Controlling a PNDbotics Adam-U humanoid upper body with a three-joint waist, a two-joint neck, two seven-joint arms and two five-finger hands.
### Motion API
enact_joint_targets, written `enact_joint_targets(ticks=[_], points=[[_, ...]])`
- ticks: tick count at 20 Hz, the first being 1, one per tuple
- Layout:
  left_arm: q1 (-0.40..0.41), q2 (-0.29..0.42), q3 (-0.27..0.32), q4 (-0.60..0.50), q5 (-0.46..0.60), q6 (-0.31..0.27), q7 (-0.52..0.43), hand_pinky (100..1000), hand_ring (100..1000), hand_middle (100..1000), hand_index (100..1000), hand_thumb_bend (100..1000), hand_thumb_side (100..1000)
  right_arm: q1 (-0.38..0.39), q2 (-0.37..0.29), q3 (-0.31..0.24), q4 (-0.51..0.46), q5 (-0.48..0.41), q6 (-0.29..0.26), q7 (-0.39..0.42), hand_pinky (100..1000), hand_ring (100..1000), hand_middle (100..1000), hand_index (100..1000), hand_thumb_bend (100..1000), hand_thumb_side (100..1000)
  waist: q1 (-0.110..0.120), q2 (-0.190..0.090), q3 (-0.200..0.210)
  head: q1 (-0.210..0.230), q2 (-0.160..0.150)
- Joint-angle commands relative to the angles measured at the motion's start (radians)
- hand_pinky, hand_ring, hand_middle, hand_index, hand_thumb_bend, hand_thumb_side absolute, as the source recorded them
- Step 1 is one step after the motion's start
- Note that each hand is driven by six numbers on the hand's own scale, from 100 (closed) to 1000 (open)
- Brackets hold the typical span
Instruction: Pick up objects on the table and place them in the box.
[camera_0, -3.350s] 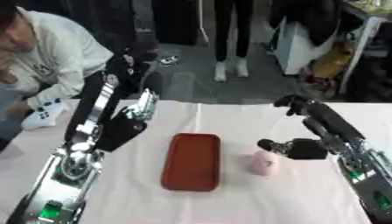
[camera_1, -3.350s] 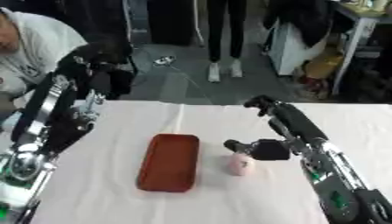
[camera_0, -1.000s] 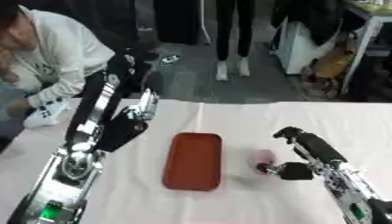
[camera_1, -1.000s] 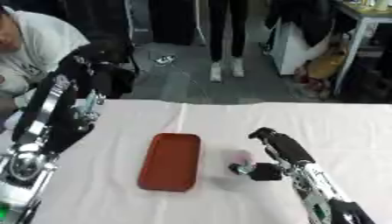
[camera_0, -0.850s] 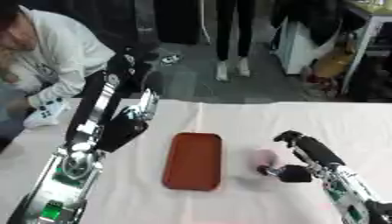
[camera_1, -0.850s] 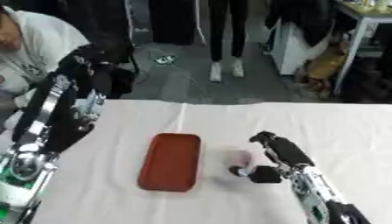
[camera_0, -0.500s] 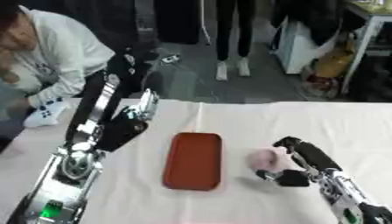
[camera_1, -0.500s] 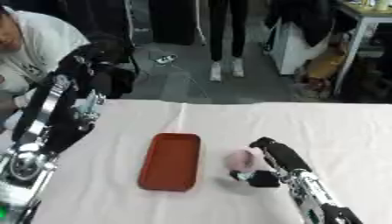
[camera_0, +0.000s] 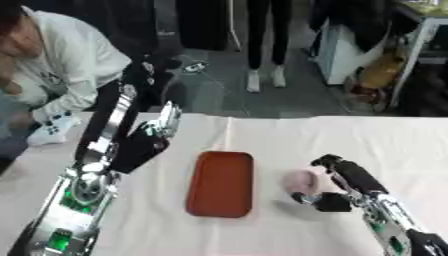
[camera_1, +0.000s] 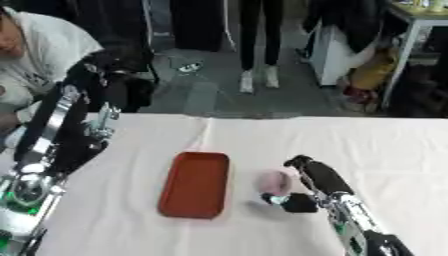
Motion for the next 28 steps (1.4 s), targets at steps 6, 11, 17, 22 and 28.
enact_joint_targets(ticks=[6, 11, 17, 22, 28], points=[[-0.013, 0.016, 0.002, -0.016, 0.004, -0.002, -0.005, 812, 828, 885, 934, 100, 746, -0.039, 0.011, -0.010, 0.021, 0.025, -0.012, -0.027, 757, 724, 828, 866, 647, 672, 0.000, -0.005, 0.007, 0.001, -0.006], [-0.015, 0.015, 0.001, -0.016, 0.005, -0.002, -0.006, 811, 828, 885, 934, 100, 746, -0.049, 0.014, -0.010, 0.032, 0.040, -0.012, -0.026, 756, 717, 826, 868, 636, 659, 0.000, -0.003, 0.011, 0.000, -0.008], [-0.019, 0.012, 0.000, -0.016, 0.006, -0.003, -0.007, 810, 828, 885, 934, 100, 745, -0.056, 0.014, -0.016, 0.051, 0.052, -0.002, -0.041, 749, 708, 804, 869, 624, 646, -0.001, -0.001, 0.016, 0.001, -0.009], [-0.020, 0.011, 0.000, -0.016, 0.006, -0.003, -0.007, 810, 828, 885, 934, 100, 745, -0.065, 0.015, -0.027, 0.081, 0.064, 0.003, -0.064, 739, 694, 801, 866, 626, 638, -0.001, 0.001, 0.017, 0.001, -0.012], [-0.022, 0.010, 0.000, -0.016, 0.007, -0.004, -0.007, 810, 828, 885, 934, 100, 744, -0.082, 0.019, -0.042, 0.122, 0.078, 0.011, -0.088, 729, 683, 797, 864, 623, 634, 0.000, 0.003, 0.018, 0.001, -0.016]])
